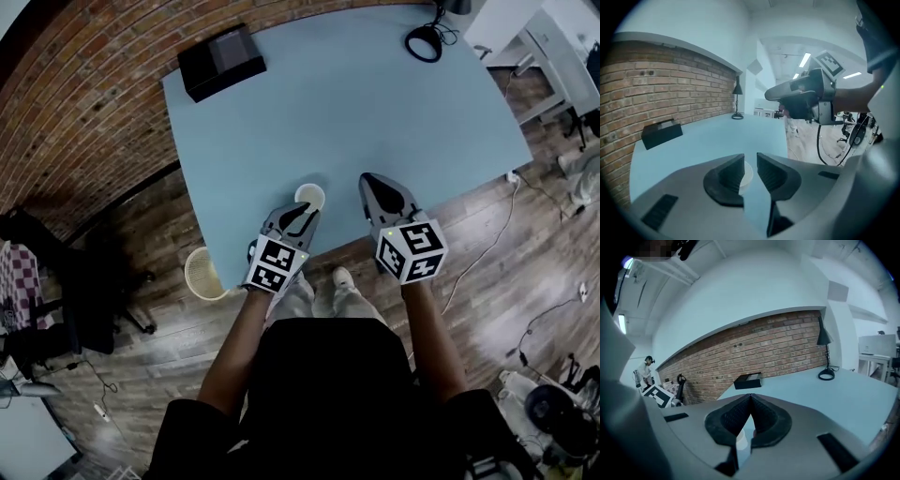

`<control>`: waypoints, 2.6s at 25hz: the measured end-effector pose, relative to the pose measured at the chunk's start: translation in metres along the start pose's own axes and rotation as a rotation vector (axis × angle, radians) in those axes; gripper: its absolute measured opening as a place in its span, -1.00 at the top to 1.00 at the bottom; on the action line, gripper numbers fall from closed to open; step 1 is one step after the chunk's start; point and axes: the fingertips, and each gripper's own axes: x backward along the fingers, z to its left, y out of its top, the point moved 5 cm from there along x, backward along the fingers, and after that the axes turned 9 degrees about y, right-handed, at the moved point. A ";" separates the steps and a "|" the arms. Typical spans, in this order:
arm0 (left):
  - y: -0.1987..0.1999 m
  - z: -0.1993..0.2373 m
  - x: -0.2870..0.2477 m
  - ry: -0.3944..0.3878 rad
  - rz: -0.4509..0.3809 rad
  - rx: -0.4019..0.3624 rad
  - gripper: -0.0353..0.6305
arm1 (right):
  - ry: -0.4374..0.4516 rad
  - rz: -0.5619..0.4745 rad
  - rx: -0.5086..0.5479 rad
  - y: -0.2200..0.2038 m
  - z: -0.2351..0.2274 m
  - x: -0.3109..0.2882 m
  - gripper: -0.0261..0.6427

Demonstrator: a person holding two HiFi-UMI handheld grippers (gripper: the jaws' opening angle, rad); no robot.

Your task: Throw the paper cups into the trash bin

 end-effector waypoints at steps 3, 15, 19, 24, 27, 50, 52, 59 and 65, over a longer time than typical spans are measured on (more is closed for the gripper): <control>-0.004 -0.003 -0.010 -0.067 0.034 -0.034 0.54 | -0.074 0.008 -0.025 -0.006 -0.002 0.012 0.91; -0.042 -0.020 -0.055 -0.151 0.197 -0.408 0.33 | -0.210 0.040 -0.092 -0.034 -0.017 0.022 0.91; -0.046 -0.017 -0.060 -0.138 0.227 -0.417 0.33 | -0.218 0.043 -0.099 -0.038 -0.020 0.021 0.91; -0.047 -0.014 -0.059 -0.131 0.238 -0.425 0.50 | -0.205 0.050 -0.093 -0.037 -0.018 0.017 0.91; -0.047 -0.015 -0.059 -0.136 0.238 -0.431 0.61 | -0.199 0.050 -0.083 -0.035 -0.017 0.017 0.91; -0.010 -0.005 -0.037 -0.015 0.142 -0.338 0.81 | -0.102 0.066 0.009 -0.018 -0.018 0.005 0.91; -0.006 -0.005 -0.031 -0.002 0.135 -0.323 0.81 | -0.081 0.059 0.014 -0.015 -0.016 0.003 0.91; 0.004 -0.001 -0.014 0.099 0.120 -0.268 0.81 | 0.024 0.056 0.056 -0.007 -0.008 -0.007 0.91; 0.013 -0.003 0.003 0.190 0.094 -0.200 0.81 | 0.116 0.056 0.093 0.000 -0.002 -0.015 0.91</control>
